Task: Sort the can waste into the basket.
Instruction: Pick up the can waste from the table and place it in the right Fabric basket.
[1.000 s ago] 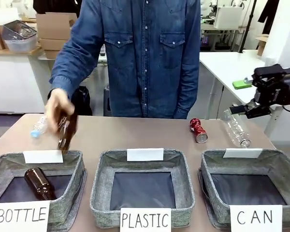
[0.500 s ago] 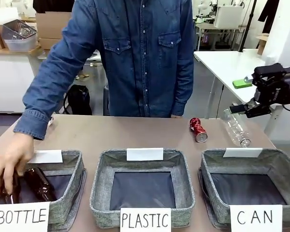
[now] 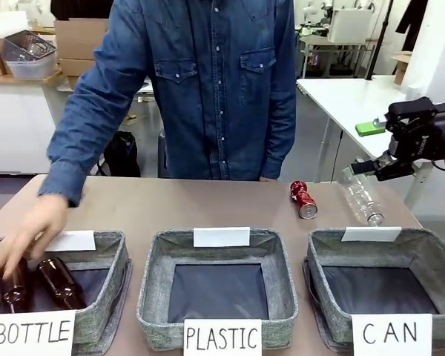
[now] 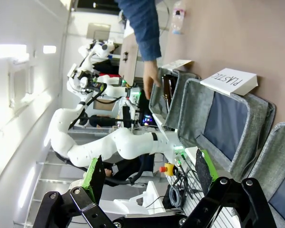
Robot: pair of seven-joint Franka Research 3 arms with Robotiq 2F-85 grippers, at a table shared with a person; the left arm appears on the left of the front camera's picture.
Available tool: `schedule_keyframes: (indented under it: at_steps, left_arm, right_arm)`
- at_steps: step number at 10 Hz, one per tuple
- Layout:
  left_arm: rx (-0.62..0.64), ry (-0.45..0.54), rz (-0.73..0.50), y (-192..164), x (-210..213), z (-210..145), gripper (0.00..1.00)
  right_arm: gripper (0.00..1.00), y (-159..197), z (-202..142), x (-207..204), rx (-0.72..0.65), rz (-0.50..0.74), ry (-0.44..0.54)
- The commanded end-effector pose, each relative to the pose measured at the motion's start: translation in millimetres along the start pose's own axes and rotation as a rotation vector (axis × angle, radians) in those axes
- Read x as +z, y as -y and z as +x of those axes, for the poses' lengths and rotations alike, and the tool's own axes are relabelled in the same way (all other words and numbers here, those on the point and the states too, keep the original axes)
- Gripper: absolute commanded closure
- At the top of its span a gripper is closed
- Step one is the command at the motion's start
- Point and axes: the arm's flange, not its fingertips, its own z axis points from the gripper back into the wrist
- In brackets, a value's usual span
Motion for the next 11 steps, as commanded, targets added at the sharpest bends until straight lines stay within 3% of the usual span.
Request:
schedule_keyframes:
  at_steps: [1,3,4,5,6,7,8,10,11]
  left_arm:
    - [0.073,-0.146,-0.041,3.5,-93.2,32.6,0.6]
    - [0.036,-0.425,-0.104,10.0,-184.6,53.8,0.6]
    - [-0.063,-0.471,-0.137,16.5,-180.6,57.0,0.6]
    - [-0.07,-0.379,-0.153,24.3,-163.6,62.5,0.6]
    - [-0.004,-0.314,-0.029,31.3,-177.9,60.9,0.6]
    - [0.034,-0.141,0.0,34.6,-196.3,64.8,0.6]
    - [0.114,-0.078,0.076,27.4,-243.1,67.2,0.6]
    - [0.118,-0.202,0.08,5.6,-345.1,75.7,0.6]
    - [0.121,-0.231,0.081,-3.6,-393.6,84.8,0.6]
  right_arm:
    - [0.0,-0.3,1.7,-2.4,0.029,0.024,0.016]
    - [0.0,-0.3,1.7,-2.4,0.029,0.024,0.016]
    - [0.0,-0.3,1.7,-2.4,0.029,0.024,0.016]
    - [0.0,-0.3,1.7,-2.4,0.029,0.024,0.016]
    - [0.0,-0.3,1.7,-2.4,0.029,0.024,0.016]
    - [0.0,-0.3,1.7,-2.4,0.029,0.024,0.016]
    - [0.0,-0.3,1.7,-2.4,0.029,0.024,0.016]
    - [0.0,0.0,0.0,-0.3,0.0,-0.001,0.0]
    - [0.0,-19.9,-22.5,51.4,0.013,-0.136,0.083]
